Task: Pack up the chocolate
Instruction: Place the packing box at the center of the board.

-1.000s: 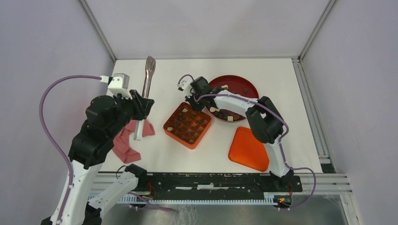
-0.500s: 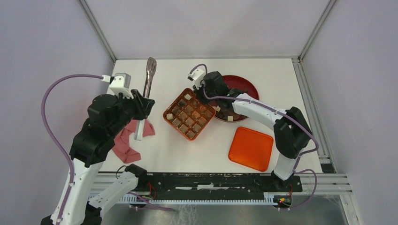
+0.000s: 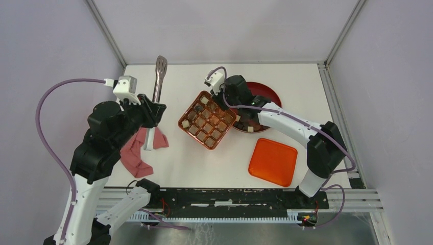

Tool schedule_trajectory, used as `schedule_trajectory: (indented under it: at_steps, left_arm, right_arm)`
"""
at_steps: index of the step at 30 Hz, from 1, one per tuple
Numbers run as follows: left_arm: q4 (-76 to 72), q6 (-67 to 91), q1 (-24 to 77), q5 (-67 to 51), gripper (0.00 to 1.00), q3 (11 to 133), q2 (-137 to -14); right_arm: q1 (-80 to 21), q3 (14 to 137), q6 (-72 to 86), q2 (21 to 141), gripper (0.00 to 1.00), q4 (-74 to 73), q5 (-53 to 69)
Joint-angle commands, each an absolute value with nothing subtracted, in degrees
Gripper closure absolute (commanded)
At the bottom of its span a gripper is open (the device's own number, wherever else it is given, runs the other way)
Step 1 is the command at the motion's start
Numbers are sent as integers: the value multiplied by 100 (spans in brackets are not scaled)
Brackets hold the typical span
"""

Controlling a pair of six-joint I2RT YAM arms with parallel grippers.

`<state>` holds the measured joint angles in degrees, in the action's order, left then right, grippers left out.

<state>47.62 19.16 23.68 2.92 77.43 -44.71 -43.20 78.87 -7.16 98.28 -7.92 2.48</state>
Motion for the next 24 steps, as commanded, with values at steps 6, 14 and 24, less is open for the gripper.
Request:
schedule_trajectory:
  at_steps: [6,14,24]
  left_arm:
    - [4403,2333,2335,-262,70,7717,-4389]
    - [4823,2562,2343,-151,70,7092,-4179]
    - [4925,2591,2345,-51,70,6689,-4041]
  right_arm:
    - [-4492,7927,-334,9682,100,-514,550]
    - [-4341,8805,426,11053,100,-1072,1129]
    - [-4153,9185,1129,11834,100,-1122,969]
